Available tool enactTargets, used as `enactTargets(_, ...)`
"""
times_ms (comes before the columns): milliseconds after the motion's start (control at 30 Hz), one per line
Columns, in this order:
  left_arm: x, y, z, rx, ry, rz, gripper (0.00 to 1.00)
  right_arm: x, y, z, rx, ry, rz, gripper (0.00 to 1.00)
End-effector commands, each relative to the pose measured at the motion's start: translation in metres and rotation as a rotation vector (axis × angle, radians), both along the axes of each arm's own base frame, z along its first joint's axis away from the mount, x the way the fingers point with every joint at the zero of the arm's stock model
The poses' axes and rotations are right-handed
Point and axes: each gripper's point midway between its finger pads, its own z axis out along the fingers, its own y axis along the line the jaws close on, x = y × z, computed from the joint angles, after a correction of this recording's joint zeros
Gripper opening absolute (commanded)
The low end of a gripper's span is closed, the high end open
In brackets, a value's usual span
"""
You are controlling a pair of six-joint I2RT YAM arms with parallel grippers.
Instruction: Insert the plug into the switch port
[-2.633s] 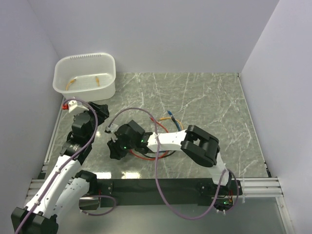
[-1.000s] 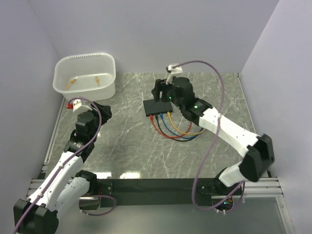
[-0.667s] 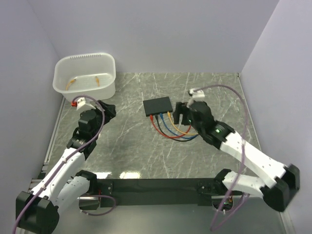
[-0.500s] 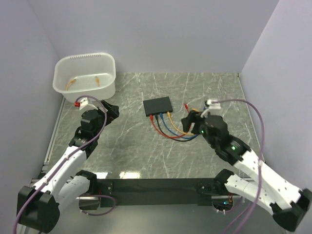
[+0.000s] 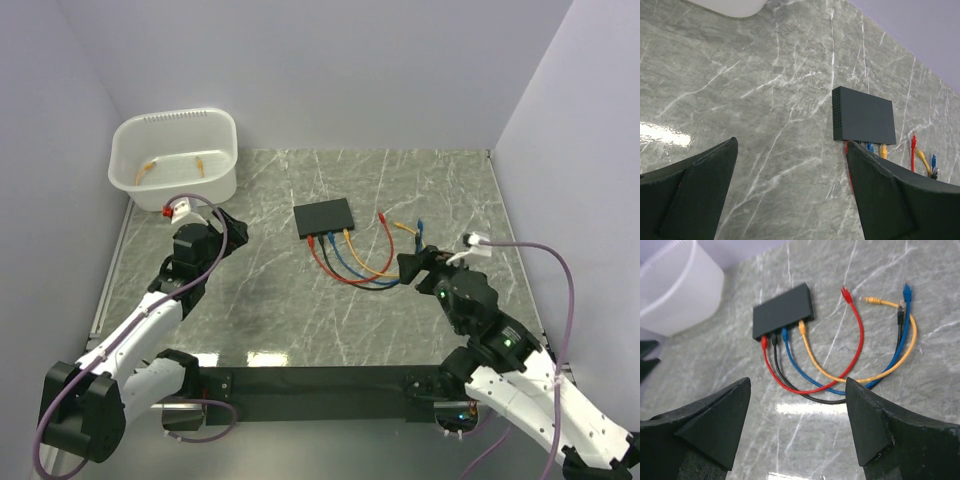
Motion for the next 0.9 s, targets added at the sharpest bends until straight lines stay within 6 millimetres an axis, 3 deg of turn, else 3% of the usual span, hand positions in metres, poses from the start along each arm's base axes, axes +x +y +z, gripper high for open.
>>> enactTargets(0, 0.004, -0.004, 0.01, 0.012, -0.046, -0.03, 0.96, -0.001, -0.014, 0.013, 0.052, -0.059, -0.07, 0.83)
enactTargets(300, 0.007, -0.004, 0.006, 0.023, -0.032, -0.025, 0.95, 0.002, -0.02, 0.005, 0.023, -0.029, -0.116, 0.84)
enactTargets(867, 0.007, -0.002, 0.007, 0.034, -0.036, -0.021, 0.95, 0.013, 0.003, -0.021, -0.01, 0.04, -0.053, 0.84)
